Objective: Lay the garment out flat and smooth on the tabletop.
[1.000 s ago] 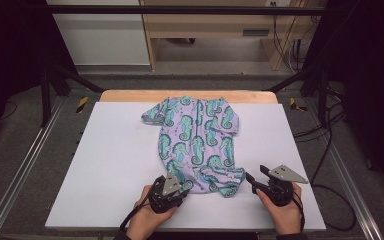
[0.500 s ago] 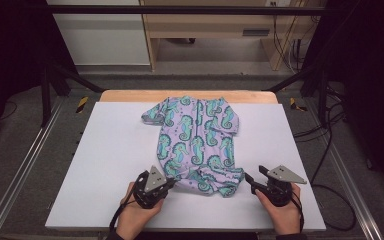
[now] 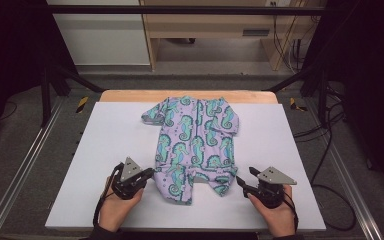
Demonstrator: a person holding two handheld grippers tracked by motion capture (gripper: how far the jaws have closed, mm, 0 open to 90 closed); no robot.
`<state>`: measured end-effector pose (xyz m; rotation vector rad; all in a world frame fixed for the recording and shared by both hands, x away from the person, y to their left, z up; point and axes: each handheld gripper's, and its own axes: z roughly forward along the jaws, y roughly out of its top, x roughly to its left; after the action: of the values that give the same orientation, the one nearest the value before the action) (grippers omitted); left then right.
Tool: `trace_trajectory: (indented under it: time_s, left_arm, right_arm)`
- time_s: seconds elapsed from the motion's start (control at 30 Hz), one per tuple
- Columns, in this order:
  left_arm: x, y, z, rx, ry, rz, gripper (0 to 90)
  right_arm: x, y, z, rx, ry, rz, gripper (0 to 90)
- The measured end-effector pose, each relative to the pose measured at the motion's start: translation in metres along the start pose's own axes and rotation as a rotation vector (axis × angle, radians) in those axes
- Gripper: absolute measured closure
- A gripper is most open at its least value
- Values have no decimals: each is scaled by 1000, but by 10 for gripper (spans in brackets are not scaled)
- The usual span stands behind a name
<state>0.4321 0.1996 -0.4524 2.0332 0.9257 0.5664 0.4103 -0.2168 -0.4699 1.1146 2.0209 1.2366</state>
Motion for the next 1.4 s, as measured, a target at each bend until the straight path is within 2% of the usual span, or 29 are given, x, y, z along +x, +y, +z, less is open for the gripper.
trace_trajectory:
  time_s: [0.27,0.37,0.53,0.67,0.73,0.77,0.8,0.9,0.93,1.03,1.17,1.3,1.4]
  left_arm:
    - [10,-10,10,38,74,0,873]
    - [17,-13,11,47,93,-14,873]
    - [20,-17,12,56,84,-28,873]
    - [19,-17,12,52,82,-29,872]
    - [20,-18,11,50,79,-33,872]
    - [20,-18,11,48,79,-36,871]
    - [21,-18,11,48,77,-37,872]
    - [21,-18,10,44,77,-37,872]
    - [20,-18,9,41,77,-39,872]
    - [21,-18,7,36,78,-40,872]
    - [21,-19,6,42,69,-40,874]
    - [16,-18,8,60,64,-14,874]
    - [12,-18,9,68,64,0,871]
  right_arm:
    - [10,0,5,25,55,-26,430]
    - [16,-1,9,41,80,-38,430]
    - [30,-1,18,81,148,-45,421]
    - [44,0,30,138,167,-65,411]
    - [49,0,36,176,159,-78,470]
    - [51,0,38,190,152,-87,529]
    - [52,0,39,200,157,-90,627]
    - [50,0,38,207,160,-105,810]
    - [49,0,36,206,158,-105,830]
    - [43,0,28,217,144,-117,847]
    - [29,-3,9,220,122,-123,852]
    - [22,-12,-5,230,151,-122,851]
    - [25,-15,-3,239,194,-134,805]
